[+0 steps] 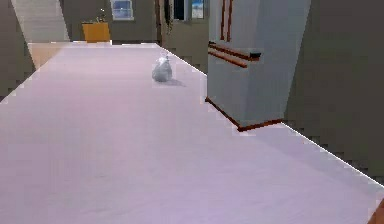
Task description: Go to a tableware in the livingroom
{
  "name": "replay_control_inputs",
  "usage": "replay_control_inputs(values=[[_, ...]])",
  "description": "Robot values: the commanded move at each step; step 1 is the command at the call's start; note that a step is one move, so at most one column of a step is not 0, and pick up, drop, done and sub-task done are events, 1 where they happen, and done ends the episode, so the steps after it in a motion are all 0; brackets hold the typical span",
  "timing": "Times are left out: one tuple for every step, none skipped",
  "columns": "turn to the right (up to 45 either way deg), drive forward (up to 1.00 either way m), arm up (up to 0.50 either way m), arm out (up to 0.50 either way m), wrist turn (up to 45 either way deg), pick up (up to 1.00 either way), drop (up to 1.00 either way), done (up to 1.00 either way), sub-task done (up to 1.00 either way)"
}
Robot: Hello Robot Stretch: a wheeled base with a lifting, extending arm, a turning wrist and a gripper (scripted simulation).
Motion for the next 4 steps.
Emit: replay_control_inputs(values=[[-39.0, 0.0, 0.0, 0.0, 0.0, 0.0, 0.0, 0.0, 0.0], [0.0, 0.55, 0.0, 0.0, 0.0, 0.0, 0.0, 0.0, 0.0], [3.0, 0.0, 0.0, 0.0, 0.0, 0.0, 0.0, 0.0, 0.0], [0.0, 1.0, 0.0, 0.0, 0.0, 0.0, 0.0, 0.0, 0.0]])
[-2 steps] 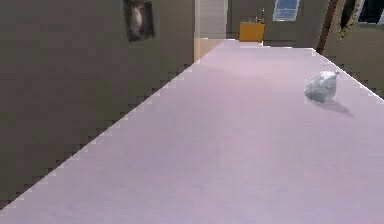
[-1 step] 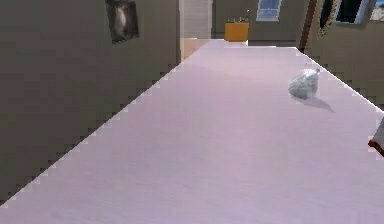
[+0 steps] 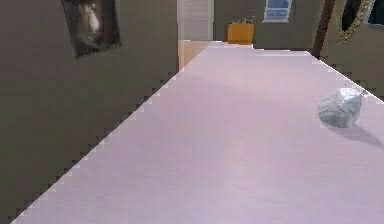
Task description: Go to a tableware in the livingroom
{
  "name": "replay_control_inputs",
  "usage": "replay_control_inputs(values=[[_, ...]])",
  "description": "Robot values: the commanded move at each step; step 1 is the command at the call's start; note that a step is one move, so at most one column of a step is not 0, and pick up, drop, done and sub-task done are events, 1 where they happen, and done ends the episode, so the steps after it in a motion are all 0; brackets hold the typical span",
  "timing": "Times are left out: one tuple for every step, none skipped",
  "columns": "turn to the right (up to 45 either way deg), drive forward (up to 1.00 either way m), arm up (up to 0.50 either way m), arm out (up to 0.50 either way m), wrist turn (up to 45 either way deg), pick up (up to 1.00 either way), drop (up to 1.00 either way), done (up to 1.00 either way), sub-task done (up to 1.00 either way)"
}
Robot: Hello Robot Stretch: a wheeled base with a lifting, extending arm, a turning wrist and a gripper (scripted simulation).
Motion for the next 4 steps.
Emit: replay_control_inputs(values=[[0.0, 1.0, 0.0, 0.0, 0.0, 0.0, 0.0, 0.0, 0.0], [0.0, 1.0, 0.0, 0.0, 0.0, 0.0, 0.0, 0.0, 0.0], [0.0, 1.0, 0.0, 0.0, 0.0, 0.0, 0.0, 0.0, 0.0], [3.0, 0.0, 0.0, 0.0, 0.0, 0.0, 0.0, 0.0, 0.0]])
